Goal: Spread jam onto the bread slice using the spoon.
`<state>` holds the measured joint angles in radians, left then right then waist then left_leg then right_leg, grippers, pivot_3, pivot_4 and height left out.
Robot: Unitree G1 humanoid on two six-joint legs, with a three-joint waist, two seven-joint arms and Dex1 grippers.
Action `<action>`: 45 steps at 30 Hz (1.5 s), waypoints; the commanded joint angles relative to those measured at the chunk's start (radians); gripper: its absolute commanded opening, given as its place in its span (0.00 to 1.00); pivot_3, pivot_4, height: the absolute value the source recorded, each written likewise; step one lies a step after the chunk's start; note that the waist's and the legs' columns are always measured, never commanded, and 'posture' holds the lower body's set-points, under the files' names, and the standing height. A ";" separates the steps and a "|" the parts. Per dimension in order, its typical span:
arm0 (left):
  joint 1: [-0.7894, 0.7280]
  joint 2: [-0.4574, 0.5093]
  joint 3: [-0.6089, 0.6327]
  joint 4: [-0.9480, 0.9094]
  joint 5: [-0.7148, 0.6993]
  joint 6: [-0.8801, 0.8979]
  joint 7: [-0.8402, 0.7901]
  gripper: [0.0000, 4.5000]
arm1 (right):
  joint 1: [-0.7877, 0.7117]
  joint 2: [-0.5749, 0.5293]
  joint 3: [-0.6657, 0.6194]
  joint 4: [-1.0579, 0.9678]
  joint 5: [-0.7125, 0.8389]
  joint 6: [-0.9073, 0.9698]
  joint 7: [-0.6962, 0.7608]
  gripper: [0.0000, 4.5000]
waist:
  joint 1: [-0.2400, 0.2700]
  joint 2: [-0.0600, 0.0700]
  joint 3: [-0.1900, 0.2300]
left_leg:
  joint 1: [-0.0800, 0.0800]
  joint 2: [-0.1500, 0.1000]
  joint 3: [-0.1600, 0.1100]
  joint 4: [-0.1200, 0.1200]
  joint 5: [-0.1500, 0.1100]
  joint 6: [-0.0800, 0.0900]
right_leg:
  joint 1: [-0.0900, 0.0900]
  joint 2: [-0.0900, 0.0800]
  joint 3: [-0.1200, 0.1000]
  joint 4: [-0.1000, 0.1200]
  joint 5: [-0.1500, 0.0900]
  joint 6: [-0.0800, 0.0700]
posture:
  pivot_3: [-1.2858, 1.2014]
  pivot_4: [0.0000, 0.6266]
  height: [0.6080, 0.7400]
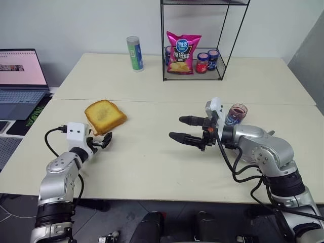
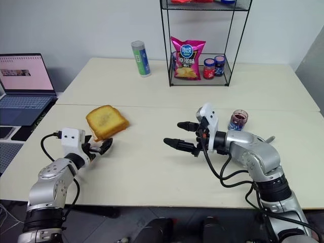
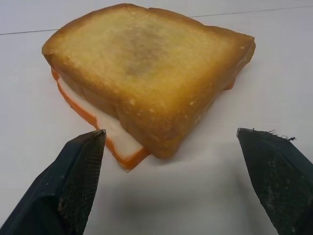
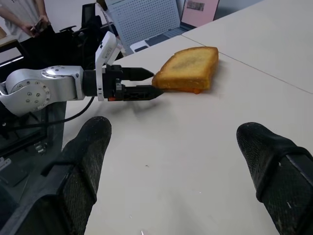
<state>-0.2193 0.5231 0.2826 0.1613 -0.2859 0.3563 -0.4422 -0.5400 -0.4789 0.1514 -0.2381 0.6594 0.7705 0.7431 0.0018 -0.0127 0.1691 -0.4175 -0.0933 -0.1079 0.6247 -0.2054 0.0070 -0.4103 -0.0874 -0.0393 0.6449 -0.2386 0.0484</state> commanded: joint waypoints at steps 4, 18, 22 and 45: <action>-0.034 0.006 0.013 -0.001 -0.006 -0.027 -0.013 0.84 | -0.003 0.005 -0.033 -0.038 -0.010 -0.014 -0.001 1.00 | -0.001 0.000 0.000 | 0.000 0.000 0.000 0.000 0.000 0.000 | 0.000 0.000 0.000 0.000 -0.001 0.001 | 0.52 0.24 1.00; -0.042 0.008 0.010 0.018 0.000 -0.023 -0.007 0.22 | 0.001 0.010 -0.072 -0.031 -0.009 -0.008 -0.020 1.00 | 0.000 0.000 0.000 | 0.000 0.000 0.000 0.000 0.000 0.000 | 0.000 0.000 0.000 0.000 0.000 0.001 | 0.52 0.24 1.00; -0.042 0.007 0.017 0.019 -0.003 -0.020 0.000 0.06 | -0.007 0.012 -0.079 -0.022 -0.013 -0.011 -0.021 1.00 | 0.000 0.000 0.000 | 0.000 0.000 0.000 0.000 0.000 0.000 | 0.000 0.000 0.000 0.000 0.000 0.001 | 0.52 0.24 1.00; -0.311 0.014 -0.252 -0.364 -0.157 0.302 -0.188 0.01 | 0.072 -0.167 -0.293 -0.219 0.190 0.194 -0.017 1.00 | 0.005 -0.007 0.004 | -0.001 -0.001 0.000 0.002 0.000 0.000 | 0.001 0.000 0.001 0.000 0.003 -0.001 | 0.52 0.24 1.00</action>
<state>-0.5284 0.5421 0.0998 -0.0982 -0.3978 0.6081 -0.5658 -0.4802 -0.6198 -0.0820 -0.3913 0.7952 0.9347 0.7199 0.0068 -0.0200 0.1735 -0.4189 -0.0943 -0.1077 0.6262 -0.2054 0.0069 -0.4095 -0.0871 -0.0385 0.6450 -0.2356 0.0470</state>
